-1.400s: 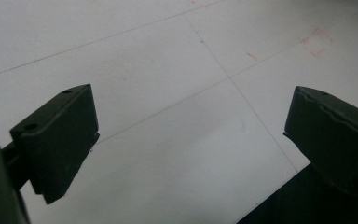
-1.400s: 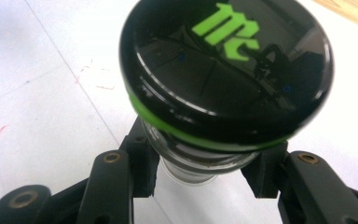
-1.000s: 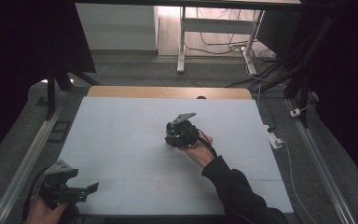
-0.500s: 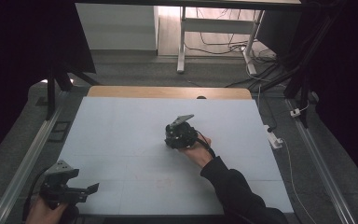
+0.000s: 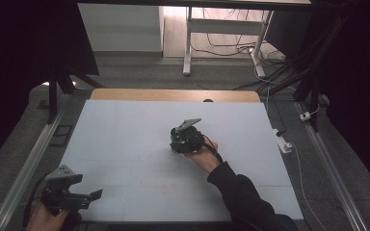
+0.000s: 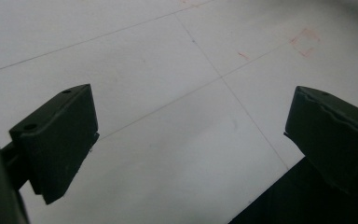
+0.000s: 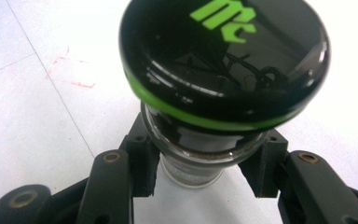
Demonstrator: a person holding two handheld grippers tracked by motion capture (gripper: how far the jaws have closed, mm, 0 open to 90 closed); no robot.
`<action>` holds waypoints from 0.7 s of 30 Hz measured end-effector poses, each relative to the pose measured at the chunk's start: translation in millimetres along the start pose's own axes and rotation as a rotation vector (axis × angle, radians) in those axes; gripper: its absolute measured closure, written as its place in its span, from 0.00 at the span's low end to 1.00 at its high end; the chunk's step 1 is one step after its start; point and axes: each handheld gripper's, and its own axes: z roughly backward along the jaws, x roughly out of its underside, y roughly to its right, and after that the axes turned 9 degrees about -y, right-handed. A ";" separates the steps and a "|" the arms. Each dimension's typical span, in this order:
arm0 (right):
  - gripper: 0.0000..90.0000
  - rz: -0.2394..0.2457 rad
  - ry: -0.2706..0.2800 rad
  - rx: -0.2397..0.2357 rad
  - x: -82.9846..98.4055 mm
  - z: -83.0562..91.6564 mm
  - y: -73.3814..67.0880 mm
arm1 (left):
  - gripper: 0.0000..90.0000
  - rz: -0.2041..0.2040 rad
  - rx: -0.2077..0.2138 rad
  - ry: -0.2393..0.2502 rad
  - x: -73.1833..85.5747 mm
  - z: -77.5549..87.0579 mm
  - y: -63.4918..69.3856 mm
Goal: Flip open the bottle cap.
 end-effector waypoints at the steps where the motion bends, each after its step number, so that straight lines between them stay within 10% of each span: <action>1: 0.58 0.000 0.001 0.000 0.1 -0.1 0.0 | 0.03 -0.003 0.004 0.000 -0.3 0.0 -0.1; 21: 0.58 0.007 0.001 -0.008 0.8 -0.2 0.9 | 0.01 -0.102 0.048 0.077 -19.8 -7.1 3.5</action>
